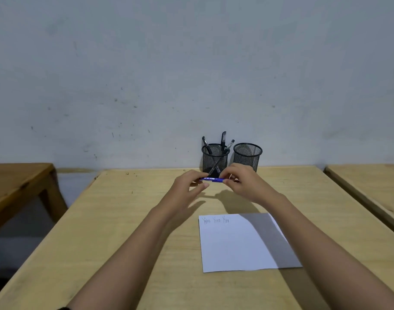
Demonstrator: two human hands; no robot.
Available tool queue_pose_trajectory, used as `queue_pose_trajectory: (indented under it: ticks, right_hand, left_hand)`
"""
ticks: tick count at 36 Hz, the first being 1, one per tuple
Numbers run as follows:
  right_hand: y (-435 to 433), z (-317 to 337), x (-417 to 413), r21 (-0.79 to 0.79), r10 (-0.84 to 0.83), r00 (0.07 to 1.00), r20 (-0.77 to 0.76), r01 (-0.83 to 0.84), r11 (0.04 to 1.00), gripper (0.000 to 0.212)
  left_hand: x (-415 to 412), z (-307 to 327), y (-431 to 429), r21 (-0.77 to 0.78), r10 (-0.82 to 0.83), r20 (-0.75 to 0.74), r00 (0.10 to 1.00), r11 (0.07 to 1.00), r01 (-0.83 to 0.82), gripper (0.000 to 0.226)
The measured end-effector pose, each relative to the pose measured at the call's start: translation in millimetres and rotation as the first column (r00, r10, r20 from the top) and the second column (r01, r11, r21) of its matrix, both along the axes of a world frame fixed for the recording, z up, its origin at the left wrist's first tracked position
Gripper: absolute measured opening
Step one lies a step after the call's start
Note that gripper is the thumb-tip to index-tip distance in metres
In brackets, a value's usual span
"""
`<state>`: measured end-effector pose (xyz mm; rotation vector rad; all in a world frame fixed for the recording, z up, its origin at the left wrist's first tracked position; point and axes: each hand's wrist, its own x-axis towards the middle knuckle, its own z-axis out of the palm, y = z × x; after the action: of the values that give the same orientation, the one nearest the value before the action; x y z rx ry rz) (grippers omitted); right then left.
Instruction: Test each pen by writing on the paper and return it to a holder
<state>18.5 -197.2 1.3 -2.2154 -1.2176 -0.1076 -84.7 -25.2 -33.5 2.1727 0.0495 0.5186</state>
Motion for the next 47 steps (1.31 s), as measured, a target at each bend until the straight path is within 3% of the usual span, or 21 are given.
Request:
queue_pose_trajectory:
  ticks: [5, 9, 12, 14, 17, 28, 36, 39, 42, 47]
  right_hand:
    - [-5, 17, -13, 0.016, 0.042, 0.997, -0.065, -0.041, 0.999, 0.008]
    - [-13, 25, -13, 0.122, 0.042, 0.964, -0.264, -0.010, 0.993, 0.005]
    - [-19, 28, -15, 0.361, 0.122, 0.869, -0.480, 0.068, 0.930, 0.012]
    - [-18, 25, -20, 0.532, 0.242, 0.756, -0.608, 0.161, 0.831, 0.014]
    - [-3, 15, -35, 0.645, 0.398, 0.593, -0.700, 0.288, 0.708, 0.004]
    - [25, 12, -50, 0.635, 0.457, 0.455, -0.764, 0.411, 0.654, 0.006]
    - [29, 7, -53, 0.550, 0.424, 0.352, -0.834, 0.484, 0.680, 0.003]
    - [5, 4, -30, 0.514, 0.434, 0.306, -0.848, 0.676, 0.528, 0.009]
    - [-36, 2, -3, 0.499, 0.416, 0.339, -0.844, 0.780, 0.377, 0.009]
    - [-23, -7, -16, 0.561, 0.335, 0.450, -0.828, 0.635, 0.532, 0.005]
  left_hand:
    - [-13, 18, 5, 0.032, 0.018, 0.065, 0.998, 0.999, -0.020, 0.015]
    - [-23, 24, 15, -0.090, 0.076, 0.098, 0.992, 0.994, -0.067, 0.012]
    - [-30, 27, 18, -0.180, 0.105, 0.126, 0.987, 0.980, -0.081, 0.013]
    - [-34, 31, 15, -0.210, 0.110, 0.146, 0.983, 0.975, -0.077, 0.015]
    - [-35, 36, 6, -0.224, 0.106, 0.158, 0.982, 0.972, -0.069, 0.017]
    - [-31, 34, -1, -0.080, 0.108, 0.165, 0.980, 0.992, -0.096, 0.015]
    - [-32, 26, -1, -0.047, 0.118, 0.102, 0.988, 0.992, -0.114, 0.013]
    - [-43, 27, 28, -0.199, 0.286, 0.146, 0.947, 0.946, -0.255, 0.017]
    - [-68, 25, 78, -0.225, 0.468, 0.148, 0.871, 0.874, -0.431, 0.011]
    - [-57, 6, 56, -0.145, 0.348, 0.016, 0.937, 0.928, -0.342, 0.010]
